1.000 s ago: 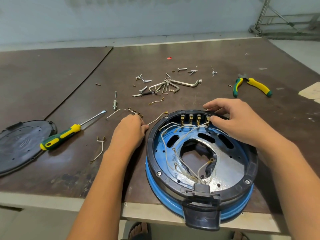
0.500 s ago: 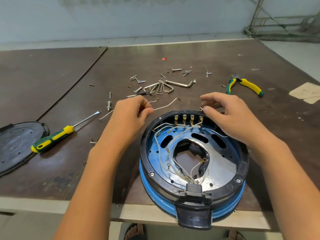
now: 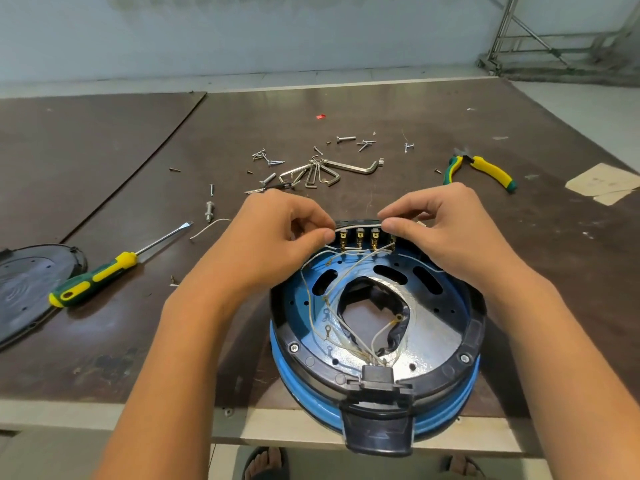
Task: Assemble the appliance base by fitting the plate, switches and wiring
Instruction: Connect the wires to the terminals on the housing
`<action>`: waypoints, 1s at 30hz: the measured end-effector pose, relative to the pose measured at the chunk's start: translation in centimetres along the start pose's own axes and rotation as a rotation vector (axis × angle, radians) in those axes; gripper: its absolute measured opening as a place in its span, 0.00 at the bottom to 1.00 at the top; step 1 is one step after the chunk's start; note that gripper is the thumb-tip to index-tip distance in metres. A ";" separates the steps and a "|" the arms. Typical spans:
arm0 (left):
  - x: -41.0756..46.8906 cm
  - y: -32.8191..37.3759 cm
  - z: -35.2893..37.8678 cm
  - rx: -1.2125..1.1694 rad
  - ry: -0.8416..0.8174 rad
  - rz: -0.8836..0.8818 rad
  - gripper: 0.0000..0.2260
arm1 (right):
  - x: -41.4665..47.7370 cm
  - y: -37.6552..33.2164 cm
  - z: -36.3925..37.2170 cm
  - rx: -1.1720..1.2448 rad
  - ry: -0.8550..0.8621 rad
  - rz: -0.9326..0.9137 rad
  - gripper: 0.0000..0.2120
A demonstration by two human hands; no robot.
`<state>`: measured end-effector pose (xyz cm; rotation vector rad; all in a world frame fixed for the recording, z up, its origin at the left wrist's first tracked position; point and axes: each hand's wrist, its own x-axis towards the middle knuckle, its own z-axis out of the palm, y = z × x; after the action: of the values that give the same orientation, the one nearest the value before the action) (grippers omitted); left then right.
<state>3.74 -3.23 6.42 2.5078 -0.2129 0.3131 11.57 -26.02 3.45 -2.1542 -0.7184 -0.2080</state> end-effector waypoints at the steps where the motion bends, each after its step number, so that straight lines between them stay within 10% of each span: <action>1: 0.1 0.3 0.3 0.007 -0.031 0.007 0.03 | 0.0 -0.1 0.0 -0.023 -0.012 -0.008 0.05; 30: 3.0 1.5 5.1 0.205 -0.109 -0.063 0.08 | 0.4 -0.1 0.9 -0.238 -0.166 0.045 0.15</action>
<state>7.19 -7.63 4.03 2.7312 -0.1520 0.1802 11.77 -25.16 3.08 -2.4337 -0.7703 -0.0954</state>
